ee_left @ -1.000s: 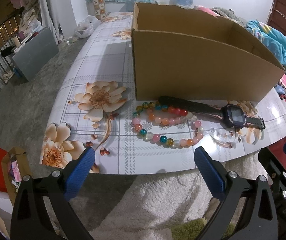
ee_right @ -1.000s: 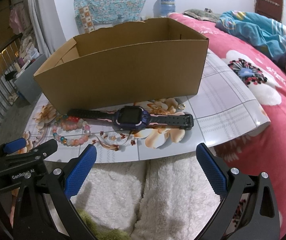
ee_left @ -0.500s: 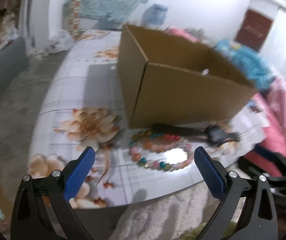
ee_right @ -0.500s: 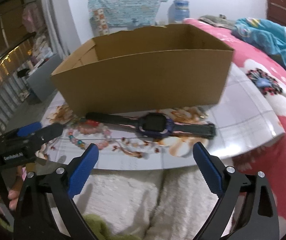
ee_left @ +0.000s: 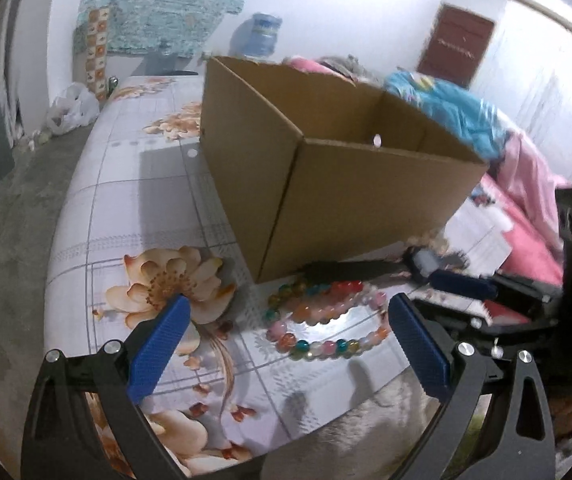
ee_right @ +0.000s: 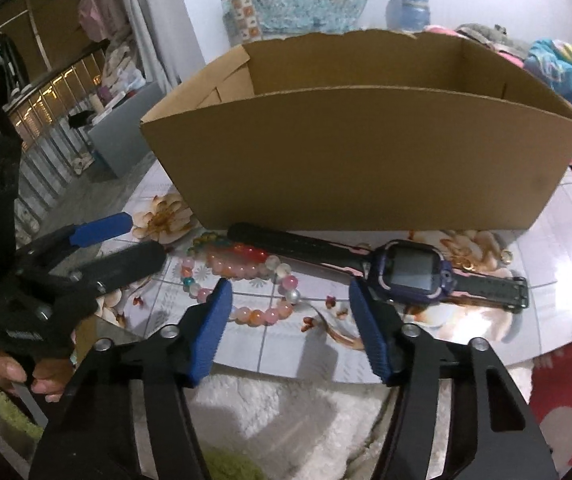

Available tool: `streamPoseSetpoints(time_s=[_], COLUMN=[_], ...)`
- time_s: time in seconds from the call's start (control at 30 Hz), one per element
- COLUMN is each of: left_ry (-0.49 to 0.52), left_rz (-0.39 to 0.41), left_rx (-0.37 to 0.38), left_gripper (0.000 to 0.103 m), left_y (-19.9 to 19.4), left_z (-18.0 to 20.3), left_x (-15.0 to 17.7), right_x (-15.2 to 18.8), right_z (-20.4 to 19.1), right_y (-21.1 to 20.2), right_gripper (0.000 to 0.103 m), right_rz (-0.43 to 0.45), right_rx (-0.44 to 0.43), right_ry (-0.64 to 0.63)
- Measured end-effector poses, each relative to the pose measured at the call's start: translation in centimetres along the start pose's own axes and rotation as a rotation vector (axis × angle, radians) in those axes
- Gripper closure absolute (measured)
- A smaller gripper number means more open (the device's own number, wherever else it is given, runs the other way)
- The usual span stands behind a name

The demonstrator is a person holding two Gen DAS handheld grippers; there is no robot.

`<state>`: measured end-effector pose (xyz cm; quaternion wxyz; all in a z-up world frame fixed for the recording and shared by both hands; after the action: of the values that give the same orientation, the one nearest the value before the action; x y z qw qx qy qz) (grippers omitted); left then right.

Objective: Organize jewelry
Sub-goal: 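Grasp the multicolored bead bracelet with the right tool while the left tool approaches it, then lift the bracelet with both tools and release it inside the cardboard box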

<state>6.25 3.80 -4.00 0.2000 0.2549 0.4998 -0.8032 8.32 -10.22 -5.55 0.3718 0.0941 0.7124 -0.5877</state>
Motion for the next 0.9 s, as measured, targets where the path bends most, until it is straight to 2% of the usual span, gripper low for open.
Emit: streamPoseSetpoints(time_s=[0.07, 0.17, 0.23, 0.27, 0.43, 0.53, 0.77, 0.9], left_ry=[0.042, 0.084, 0.113, 0.121, 0.146, 0.152, 0.195, 0.195], left_rz=[-0.001, -0.016, -0.038, -0.049, -0.12, -0.157, -0.165, -0.164], left_rx=[-0.013, -0.02, -0.018, -0.02, -0.016, -0.017, -0.035, -0.045], left_gripper=[0.007, 0.018, 0.033, 0.035, 0.06, 0.069, 0.075, 0.092], left_y=[0.5, 1.0, 1.6, 1.8, 2.9, 3.5, 3.9, 4.1], left_z=[0.2, 0.3, 0.4, 0.3, -0.2, -0.4, -0.1, -0.2], left_x=[0.0, -0.1, -0.1, -0.1, 0.1, 0.3, 0.4, 0.3], right_x=[0.0, -0.2, -0.2, -0.2, -0.2, -0.3, 0.2, 0.6], right_z=[0.0, -0.2, -0.3, -0.3, -0.5, -0.4, 0.4, 0.7], right_y=[0.4, 0.9, 1.1, 1.3, 2.0, 2.5, 2.7, 2.1], right_gripper=[0.058, 0.065, 0.068, 0.069, 0.075, 0.082, 0.095, 0.095], right_rz=[-0.01, -0.024, -0.032, -0.038, -0.066, -0.081, -0.091, -0.074], right_rx=[-0.004, -0.013, -0.019, -0.018, -0.017, -0.013, -0.02, -0.037], right_ry=[-0.001, -0.014, -0.025, -0.032, -0.047, -0.054, -0.045, -0.035])
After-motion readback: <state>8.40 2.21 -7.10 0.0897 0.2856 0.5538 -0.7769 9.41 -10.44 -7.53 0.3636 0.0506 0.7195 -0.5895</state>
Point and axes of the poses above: each gripper's, at about its wrist camera, not at the fingertips, and y roughly the way its jaws point, z to its right, x to its underside, the point moved 5 cm from there along y, roughly the way its jaws point, and after that the axes turned 12 degrees about -y, right-handed, at the moved point
